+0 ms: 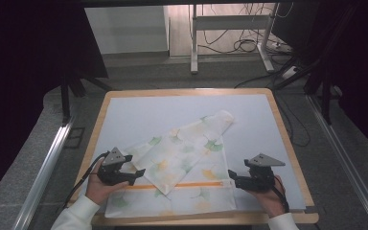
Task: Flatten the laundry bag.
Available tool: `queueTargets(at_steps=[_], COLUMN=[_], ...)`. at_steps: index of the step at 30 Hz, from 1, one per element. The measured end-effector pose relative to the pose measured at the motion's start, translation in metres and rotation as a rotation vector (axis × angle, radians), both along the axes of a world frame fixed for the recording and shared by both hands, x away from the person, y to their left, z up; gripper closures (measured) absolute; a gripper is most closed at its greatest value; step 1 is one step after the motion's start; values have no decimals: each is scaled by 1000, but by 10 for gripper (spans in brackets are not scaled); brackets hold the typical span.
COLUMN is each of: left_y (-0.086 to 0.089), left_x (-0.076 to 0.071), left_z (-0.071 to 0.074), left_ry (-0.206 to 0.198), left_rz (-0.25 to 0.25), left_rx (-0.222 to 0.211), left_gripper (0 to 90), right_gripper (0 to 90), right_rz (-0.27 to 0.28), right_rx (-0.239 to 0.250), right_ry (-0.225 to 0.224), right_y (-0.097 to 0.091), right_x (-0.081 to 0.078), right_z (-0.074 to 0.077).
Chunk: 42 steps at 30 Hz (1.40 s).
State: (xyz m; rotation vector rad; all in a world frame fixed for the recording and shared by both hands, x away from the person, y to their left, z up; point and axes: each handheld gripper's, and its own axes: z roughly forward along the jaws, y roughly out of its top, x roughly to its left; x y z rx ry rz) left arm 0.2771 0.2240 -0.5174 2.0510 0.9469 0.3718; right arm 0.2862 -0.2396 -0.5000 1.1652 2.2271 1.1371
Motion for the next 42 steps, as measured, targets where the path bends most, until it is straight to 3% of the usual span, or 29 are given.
queueTargets(at_steps=[3,4,8,10,12,15,16,17,18,19,21,23,27,33,39,41,42], left_y=[0,0,0,0,0,0,-1,-1,-1,-1,-1,-2,-2,-3,-12,-16,-19], left_x=[0,0,0,0,-1,-4,-6,-6,-5,-5,-2,-2,-3,-5,-7,-8,-10], left_z=[0,0,0,-1,0,1,0,0,-1,-1,-2,-3,-2,2,2,3,4], left_ry=[-2,-5,-7,-7,6,8,5,5,7,7,18,20,17,28,26,27,36], left_rz=[-4,-7,-6,-10,-20,-29,-35,-35,-40,-40,-33,-31,-31,-46,-79,-96,-119], left_rx=[5,8,15,18,4,-4,10,10,26,26,41,43,39,-19,5,3,-22], left_gripper=[233,233,237,237,229,227,227,226,226,225,225,225,226,236,241,247,251], right_gripper=[259,273,307,349,423,496,563,563,630,630,714,739,872,890,891,892,892], right_rz=[10,25,43,57,69,81,92,92,106,106,126,134,159,198,230,247,260], right_rx=[17,50,50,51,75,77,74,74,58,58,36,31,16,-6,-25,-31,-33], right_ry=[6,11,5,13,58,65,71,71,71,71,74,75,72,93,109,114,122], right_y=[1,2,5,6,5,4,5,5,7,7,9,10,13,24,34,38,42], right_x=[-1,-3,-5,-5,-3,-3,-5,-5,-5,-5,-4,-4,-6,-9,-11,-12,-13], right_z=[1,3,6,6,5,5,6,6,6,6,4,3,3,0,-3,-5,-6])
